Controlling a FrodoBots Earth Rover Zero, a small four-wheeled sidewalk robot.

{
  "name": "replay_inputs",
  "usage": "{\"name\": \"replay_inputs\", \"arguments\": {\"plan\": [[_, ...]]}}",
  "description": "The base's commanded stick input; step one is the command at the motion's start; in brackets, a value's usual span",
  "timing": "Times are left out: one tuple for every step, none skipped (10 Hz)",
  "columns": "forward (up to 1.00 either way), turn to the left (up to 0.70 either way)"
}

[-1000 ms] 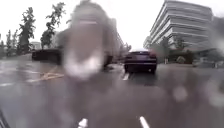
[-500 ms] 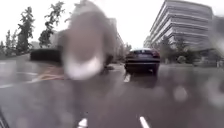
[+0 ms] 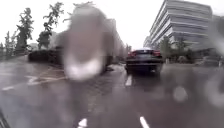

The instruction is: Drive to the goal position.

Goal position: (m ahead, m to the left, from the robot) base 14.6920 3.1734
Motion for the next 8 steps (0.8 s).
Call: {"name": "replay_inputs", "arguments": {"plan": [[0.7,0.0],[0.7,0.0],[0.7,0.0],[0.7,0.0],[0.7,0.0],[0.7,0.0],[0.7,0.0],[0.7,0.0]]}}
